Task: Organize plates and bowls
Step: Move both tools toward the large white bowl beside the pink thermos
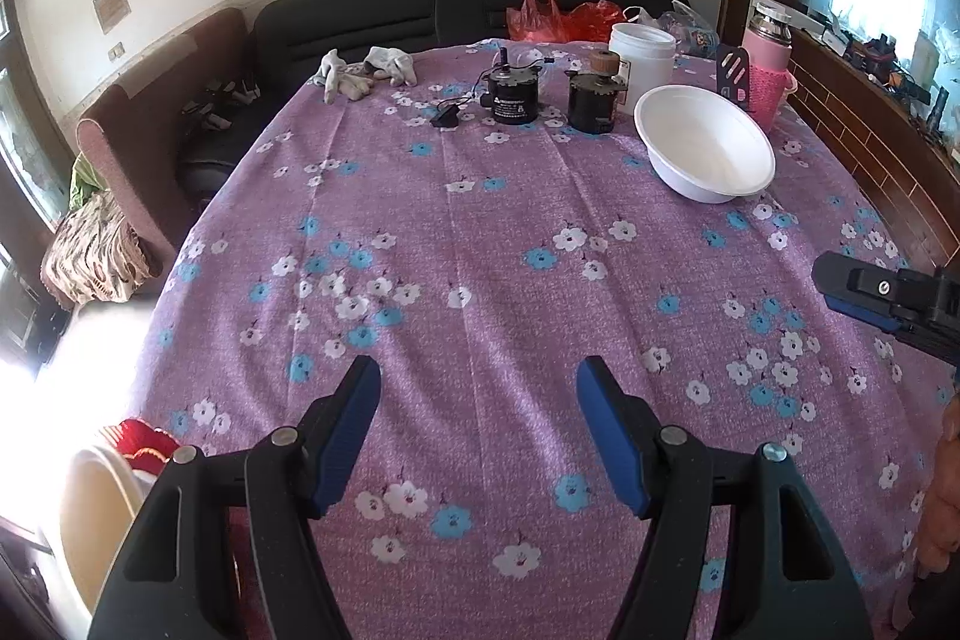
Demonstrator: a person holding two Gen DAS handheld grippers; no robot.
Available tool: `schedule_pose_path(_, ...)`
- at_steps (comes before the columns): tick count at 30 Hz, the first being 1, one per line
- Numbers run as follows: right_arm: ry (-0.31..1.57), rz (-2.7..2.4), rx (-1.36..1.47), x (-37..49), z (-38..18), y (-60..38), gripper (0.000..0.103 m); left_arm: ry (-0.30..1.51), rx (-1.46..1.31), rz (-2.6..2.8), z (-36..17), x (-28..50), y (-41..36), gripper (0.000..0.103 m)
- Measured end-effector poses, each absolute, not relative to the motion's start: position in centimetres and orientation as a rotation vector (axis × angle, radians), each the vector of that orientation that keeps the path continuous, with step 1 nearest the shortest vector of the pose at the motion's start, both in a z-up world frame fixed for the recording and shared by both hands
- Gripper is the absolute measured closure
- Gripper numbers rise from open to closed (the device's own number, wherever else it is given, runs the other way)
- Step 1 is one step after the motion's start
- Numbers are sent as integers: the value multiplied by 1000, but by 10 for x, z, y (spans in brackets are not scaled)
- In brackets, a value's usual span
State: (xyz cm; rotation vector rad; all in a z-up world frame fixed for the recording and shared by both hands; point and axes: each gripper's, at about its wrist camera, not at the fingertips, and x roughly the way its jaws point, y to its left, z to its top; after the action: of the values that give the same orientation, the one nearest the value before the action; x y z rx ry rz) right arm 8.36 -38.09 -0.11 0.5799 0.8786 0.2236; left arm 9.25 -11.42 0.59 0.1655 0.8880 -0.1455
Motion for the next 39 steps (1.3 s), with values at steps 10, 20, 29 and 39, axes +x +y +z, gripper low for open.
schedule_pose_path(10,824,154,656,117,7,-426,50,922,176,-168,-9,134,-139,36)
schedule_pose_path(20,762,43,717,156,24,-461,50,925,164,-177,-12,197,-172,36)
schedule_pose_path(29,700,-53,749,172,5,-492,50,936,101,-185,-24,254,-206,36)
schedule_pose_path(39,653,-67,821,181,-25,-517,50,964,71,-192,-46,287,-227,36)
